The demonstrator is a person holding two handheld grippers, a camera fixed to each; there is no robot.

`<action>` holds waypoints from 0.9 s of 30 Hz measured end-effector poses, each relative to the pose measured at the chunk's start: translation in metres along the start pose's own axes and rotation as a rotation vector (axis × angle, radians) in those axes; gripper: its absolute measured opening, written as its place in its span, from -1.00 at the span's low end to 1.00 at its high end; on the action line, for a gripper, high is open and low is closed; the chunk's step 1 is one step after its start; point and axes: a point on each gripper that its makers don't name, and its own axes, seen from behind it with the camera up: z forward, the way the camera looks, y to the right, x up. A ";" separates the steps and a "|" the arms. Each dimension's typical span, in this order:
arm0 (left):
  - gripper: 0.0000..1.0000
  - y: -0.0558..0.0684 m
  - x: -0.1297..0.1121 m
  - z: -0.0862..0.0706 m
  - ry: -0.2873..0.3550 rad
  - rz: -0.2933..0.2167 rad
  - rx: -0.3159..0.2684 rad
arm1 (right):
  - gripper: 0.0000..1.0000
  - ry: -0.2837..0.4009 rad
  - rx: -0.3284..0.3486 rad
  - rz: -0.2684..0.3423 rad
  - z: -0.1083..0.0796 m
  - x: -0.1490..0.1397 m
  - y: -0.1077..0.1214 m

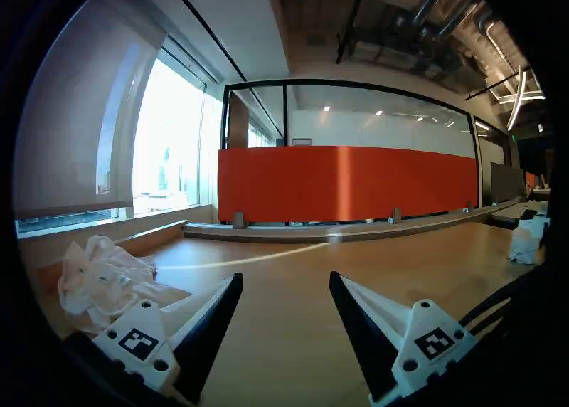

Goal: Fold towel

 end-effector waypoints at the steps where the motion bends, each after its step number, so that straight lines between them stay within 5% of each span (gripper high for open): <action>1: 0.79 0.000 0.000 0.000 0.000 0.000 0.000 | 0.99 0.003 -0.001 0.001 0.001 0.000 0.001; 27: 0.79 0.000 0.000 0.000 0.000 0.000 0.000 | 0.99 0.033 -0.012 -0.025 -0.002 0.005 -0.002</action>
